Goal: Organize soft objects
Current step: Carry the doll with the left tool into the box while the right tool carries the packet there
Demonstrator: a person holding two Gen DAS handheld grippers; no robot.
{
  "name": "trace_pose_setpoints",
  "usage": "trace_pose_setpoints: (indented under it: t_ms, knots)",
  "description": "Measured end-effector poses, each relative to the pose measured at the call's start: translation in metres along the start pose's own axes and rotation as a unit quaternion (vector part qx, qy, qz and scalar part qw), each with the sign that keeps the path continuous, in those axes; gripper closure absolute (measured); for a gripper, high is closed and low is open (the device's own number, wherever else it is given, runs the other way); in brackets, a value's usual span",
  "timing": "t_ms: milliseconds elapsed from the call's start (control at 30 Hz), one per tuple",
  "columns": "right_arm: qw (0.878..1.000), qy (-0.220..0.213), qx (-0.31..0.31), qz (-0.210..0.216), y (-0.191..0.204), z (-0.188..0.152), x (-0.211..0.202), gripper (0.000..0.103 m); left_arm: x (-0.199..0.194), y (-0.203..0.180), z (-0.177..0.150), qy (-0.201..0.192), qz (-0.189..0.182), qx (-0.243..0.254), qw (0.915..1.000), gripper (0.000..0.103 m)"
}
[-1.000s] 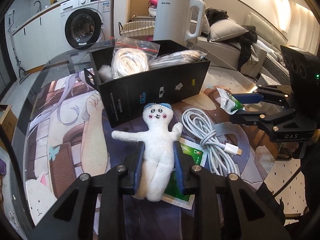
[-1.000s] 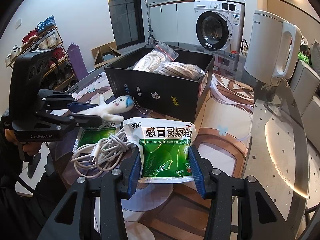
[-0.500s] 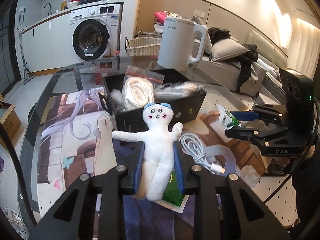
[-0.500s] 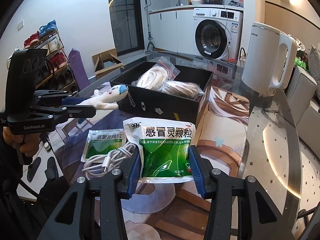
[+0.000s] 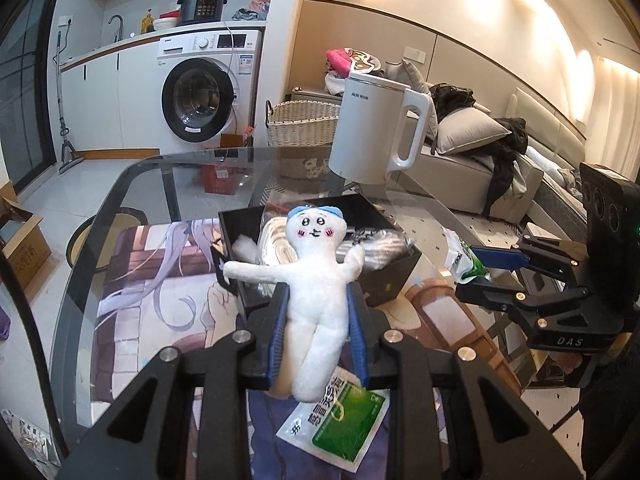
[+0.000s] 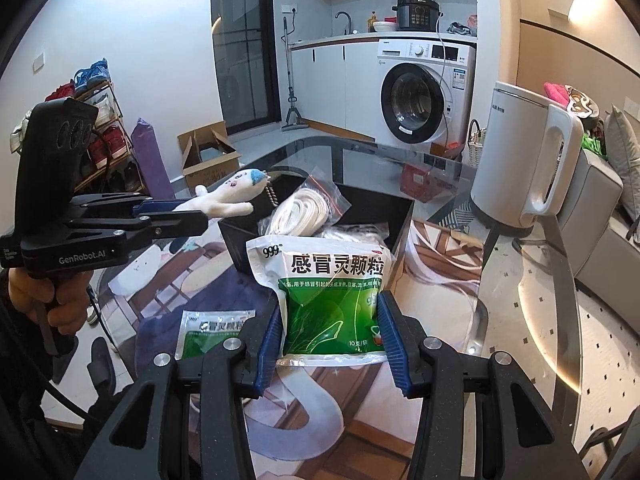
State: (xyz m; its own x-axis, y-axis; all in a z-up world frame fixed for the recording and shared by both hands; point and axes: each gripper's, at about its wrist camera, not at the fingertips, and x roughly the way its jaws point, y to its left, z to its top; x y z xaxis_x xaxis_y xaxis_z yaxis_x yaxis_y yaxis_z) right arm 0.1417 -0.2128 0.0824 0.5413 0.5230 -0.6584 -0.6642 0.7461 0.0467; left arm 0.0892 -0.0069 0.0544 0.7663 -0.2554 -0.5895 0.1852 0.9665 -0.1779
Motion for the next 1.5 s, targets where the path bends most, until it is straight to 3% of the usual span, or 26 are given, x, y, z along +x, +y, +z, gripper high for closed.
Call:
trace_pose_setpoints:
  t_ms: [467,1500]
  knots:
    - [1.0,-0.006,0.01,-0.018,-0.006,0.028,0.011,0.057,0.02,0.0,0.028,-0.012,-0.001,-0.001,0.9999,0.077]
    - [0.999,0.037,-0.003,-0.034,-0.011,0.062,0.07,0.057,0.075,0.013,0.042,0.007,0.007,-0.018,0.9998,0.077]
